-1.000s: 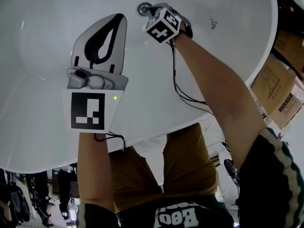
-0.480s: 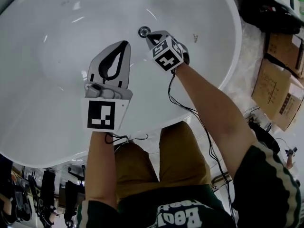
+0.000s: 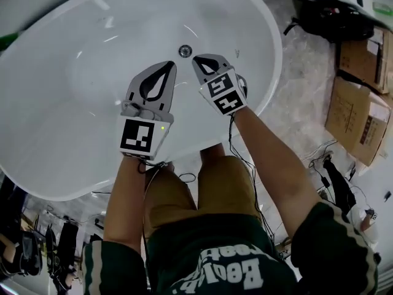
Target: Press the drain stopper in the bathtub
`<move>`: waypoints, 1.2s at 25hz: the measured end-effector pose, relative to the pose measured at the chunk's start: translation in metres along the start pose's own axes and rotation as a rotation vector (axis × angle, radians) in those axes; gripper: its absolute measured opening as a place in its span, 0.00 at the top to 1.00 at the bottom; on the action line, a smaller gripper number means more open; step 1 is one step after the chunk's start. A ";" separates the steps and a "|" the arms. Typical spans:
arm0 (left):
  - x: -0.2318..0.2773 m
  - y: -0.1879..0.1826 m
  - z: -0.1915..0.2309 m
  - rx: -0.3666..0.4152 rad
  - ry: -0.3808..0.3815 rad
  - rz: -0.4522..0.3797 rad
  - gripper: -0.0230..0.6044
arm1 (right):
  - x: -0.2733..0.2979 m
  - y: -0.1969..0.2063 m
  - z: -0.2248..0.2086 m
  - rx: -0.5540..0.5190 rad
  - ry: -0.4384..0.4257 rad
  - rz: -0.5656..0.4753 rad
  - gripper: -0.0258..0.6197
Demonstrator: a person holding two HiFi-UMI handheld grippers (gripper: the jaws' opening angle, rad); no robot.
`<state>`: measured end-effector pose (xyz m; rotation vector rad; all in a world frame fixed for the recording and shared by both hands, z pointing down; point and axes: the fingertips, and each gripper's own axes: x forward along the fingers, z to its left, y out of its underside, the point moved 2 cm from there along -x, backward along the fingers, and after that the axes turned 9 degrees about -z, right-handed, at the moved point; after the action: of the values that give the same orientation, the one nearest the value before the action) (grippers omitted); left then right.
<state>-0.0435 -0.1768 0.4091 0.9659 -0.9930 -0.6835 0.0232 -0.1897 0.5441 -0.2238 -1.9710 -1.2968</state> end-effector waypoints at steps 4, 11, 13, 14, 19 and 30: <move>0.004 -0.029 -0.019 0.065 0.039 0.012 0.95 | -0.044 -0.028 -0.006 0.013 0.016 -0.071 0.94; -0.008 -0.087 -0.057 0.117 0.040 -0.008 0.95 | -0.122 -0.070 0.004 -0.017 -0.014 -0.153 0.94; -0.015 -0.103 -0.063 0.130 0.027 -0.013 0.95 | -0.142 -0.082 0.005 -0.012 -0.012 -0.171 0.94; -0.019 -0.110 -0.066 0.131 0.021 -0.014 0.95 | -0.153 -0.087 0.007 -0.009 -0.011 -0.179 0.94; -0.038 -0.136 -0.086 0.144 0.017 -0.025 0.95 | -0.199 -0.124 0.022 -0.003 -0.020 -0.253 0.94; -0.073 -0.188 -0.123 0.120 -0.012 -0.108 0.95 | -0.271 -0.178 0.040 -0.014 -0.021 -0.382 0.94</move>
<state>0.0296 -0.1532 0.1855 1.1281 -1.0061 -0.7266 0.1020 -0.1726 0.2271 0.1416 -2.0897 -1.5501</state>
